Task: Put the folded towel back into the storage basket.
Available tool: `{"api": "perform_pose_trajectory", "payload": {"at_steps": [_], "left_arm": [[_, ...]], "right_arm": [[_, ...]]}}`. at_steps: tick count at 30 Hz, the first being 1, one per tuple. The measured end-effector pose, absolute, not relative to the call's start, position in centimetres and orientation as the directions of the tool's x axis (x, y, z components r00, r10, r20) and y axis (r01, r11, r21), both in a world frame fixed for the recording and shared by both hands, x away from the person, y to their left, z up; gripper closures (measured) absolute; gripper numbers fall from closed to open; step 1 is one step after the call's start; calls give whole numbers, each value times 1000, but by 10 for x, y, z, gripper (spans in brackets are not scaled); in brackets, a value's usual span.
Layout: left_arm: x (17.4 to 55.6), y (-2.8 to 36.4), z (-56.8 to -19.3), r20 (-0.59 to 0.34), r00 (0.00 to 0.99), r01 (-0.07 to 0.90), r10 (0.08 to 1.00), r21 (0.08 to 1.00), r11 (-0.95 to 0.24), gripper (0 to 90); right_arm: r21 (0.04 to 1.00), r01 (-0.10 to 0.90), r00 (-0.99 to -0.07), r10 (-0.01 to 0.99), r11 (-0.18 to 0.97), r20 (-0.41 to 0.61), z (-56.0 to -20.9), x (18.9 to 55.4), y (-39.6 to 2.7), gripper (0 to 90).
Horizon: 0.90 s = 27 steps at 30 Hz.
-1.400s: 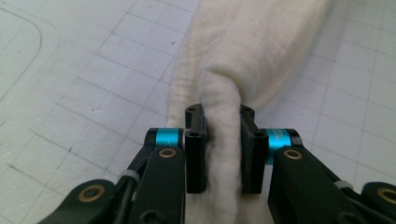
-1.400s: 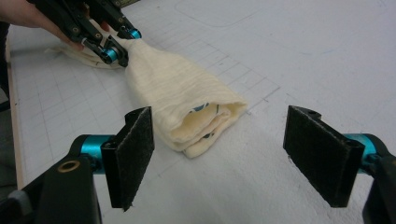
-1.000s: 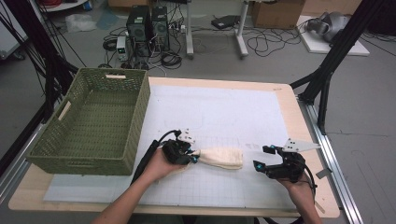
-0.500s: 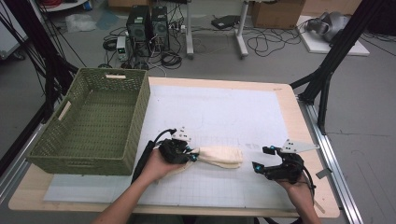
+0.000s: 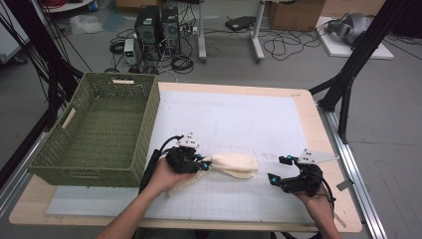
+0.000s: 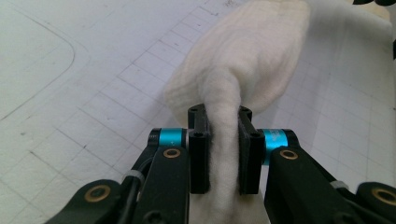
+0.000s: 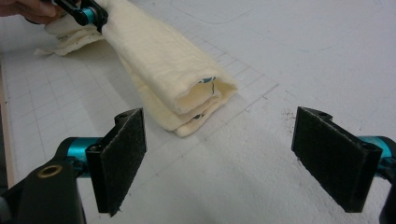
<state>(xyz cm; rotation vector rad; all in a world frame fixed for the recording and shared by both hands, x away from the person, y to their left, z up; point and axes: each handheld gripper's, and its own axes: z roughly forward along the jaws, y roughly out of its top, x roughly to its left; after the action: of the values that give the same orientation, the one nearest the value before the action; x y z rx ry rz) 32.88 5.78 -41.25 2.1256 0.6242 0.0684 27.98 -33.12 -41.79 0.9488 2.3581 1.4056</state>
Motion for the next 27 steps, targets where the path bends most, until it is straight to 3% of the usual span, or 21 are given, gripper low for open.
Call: {"api": "perform_pose_trajectory", "payload": {"at_steps": [27], "left_arm": [[325,71,-380,-229,869,413,438,824,-389,780]], "right_arm": [[846,415,-764,634,336,123,-420,281,-331,151]]}}
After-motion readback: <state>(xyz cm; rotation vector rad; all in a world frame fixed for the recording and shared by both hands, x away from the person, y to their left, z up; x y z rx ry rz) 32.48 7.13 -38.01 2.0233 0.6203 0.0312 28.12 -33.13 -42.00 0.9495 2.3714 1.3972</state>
